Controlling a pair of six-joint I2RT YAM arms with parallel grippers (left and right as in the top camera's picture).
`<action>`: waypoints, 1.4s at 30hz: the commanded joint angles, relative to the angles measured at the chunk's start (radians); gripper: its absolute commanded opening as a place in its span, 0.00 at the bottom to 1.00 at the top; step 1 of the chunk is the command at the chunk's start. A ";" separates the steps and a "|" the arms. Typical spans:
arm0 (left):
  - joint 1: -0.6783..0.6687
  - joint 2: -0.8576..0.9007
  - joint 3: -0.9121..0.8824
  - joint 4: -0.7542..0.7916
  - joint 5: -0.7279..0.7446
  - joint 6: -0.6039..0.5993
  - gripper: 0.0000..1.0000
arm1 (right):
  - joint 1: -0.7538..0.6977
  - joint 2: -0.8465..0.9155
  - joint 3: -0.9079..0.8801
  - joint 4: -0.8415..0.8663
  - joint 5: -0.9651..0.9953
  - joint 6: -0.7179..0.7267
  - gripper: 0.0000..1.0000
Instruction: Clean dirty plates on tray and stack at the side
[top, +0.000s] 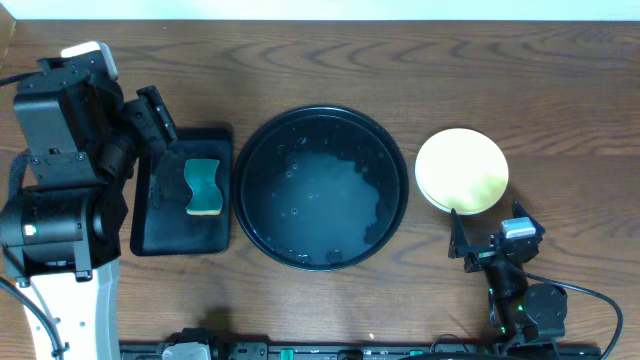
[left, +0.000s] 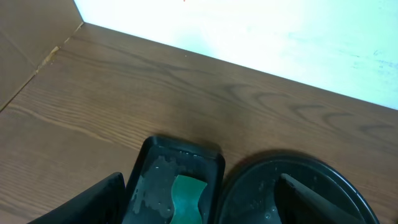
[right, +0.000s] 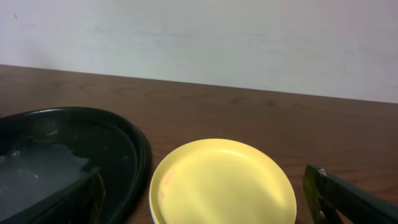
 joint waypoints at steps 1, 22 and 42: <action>0.003 0.002 0.001 -0.003 -0.005 0.009 0.77 | 0.006 -0.006 -0.002 -0.004 0.003 -0.005 0.99; 0.004 -0.542 -0.790 0.467 -0.022 0.177 0.77 | 0.006 -0.006 -0.002 -0.004 0.003 -0.005 0.99; -0.025 -1.172 -1.501 1.039 0.000 0.217 0.77 | 0.006 -0.006 -0.002 -0.004 0.003 -0.005 0.99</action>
